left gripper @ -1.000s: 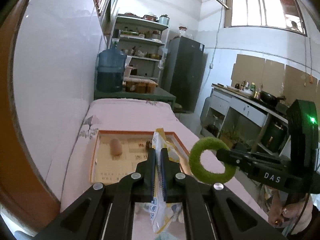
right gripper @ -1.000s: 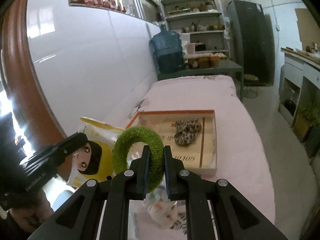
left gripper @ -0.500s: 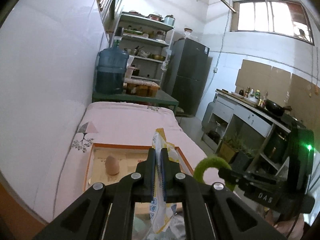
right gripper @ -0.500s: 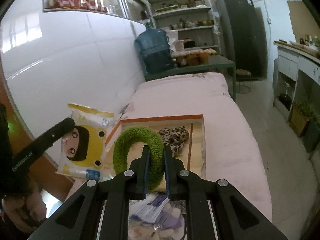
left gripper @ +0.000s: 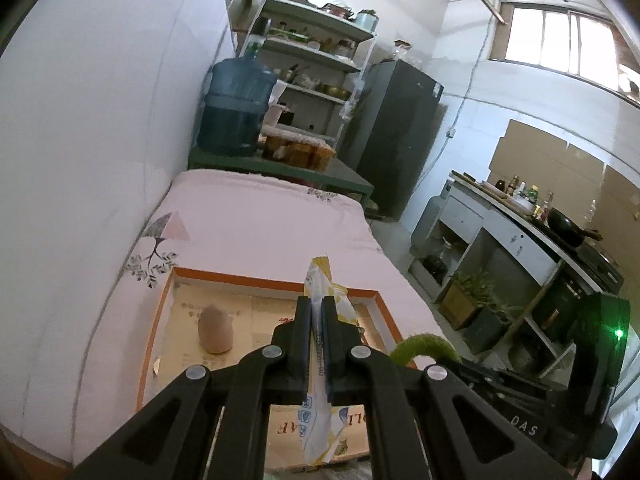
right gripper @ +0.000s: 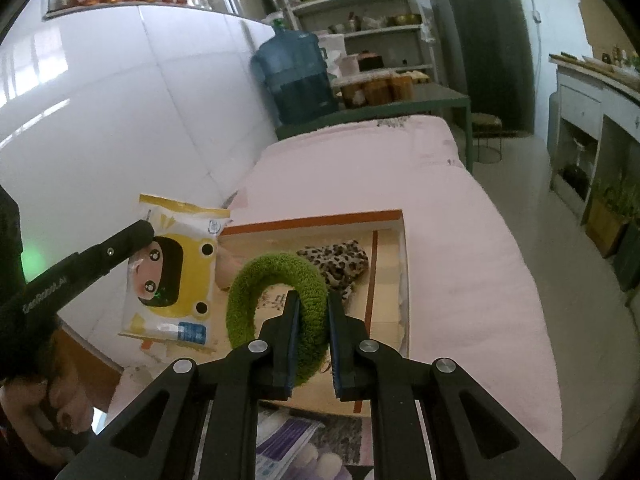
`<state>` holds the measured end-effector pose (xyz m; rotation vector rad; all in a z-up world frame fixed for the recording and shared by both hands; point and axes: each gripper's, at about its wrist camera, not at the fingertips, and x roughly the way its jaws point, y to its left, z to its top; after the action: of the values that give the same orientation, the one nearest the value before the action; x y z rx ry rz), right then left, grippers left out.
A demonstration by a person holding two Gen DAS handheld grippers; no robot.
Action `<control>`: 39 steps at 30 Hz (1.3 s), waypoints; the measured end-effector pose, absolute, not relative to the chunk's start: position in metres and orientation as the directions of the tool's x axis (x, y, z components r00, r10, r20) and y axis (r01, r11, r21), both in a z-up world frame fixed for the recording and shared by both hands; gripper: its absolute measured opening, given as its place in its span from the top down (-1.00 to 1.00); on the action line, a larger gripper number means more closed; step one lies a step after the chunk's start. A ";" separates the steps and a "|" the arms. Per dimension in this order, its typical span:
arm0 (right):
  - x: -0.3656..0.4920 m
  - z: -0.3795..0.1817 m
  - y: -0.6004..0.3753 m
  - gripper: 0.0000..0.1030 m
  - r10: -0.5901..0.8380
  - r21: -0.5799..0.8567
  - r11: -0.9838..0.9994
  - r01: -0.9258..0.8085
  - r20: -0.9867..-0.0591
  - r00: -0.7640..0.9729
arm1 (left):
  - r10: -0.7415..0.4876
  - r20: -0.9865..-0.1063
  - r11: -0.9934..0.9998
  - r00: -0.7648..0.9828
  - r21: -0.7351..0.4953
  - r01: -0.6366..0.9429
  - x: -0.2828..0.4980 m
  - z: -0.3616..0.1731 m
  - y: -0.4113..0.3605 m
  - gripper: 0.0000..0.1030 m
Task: Organize soft objects
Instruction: 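Carry the green ring in the right gripper and packet in the left into the tray, then open the right gripper releasing the ring while the left releases the packet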
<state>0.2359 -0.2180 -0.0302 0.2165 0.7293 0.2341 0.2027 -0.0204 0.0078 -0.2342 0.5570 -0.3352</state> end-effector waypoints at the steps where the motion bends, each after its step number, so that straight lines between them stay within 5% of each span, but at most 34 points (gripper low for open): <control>1: 0.238 -0.032 -0.218 0.75 0.286 0.276 0.952 -0.135 -0.635 0.718 | -0.371 -0.479 0.920 0.795 -0.308 0.243 0.204 0.005 -0.021 0.90; 39: 0.282 -0.109 -0.210 0.70 0.295 0.268 0.954 -0.134 -0.766 0.571 | -0.321 -0.659 0.928 0.680 -0.364 0.085 0.269 -0.075 -0.015 0.92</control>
<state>0.2816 -0.2103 -0.1088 0.1879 0.9314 0.2532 0.2688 -0.0154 -0.0754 -0.3178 0.7930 -0.2321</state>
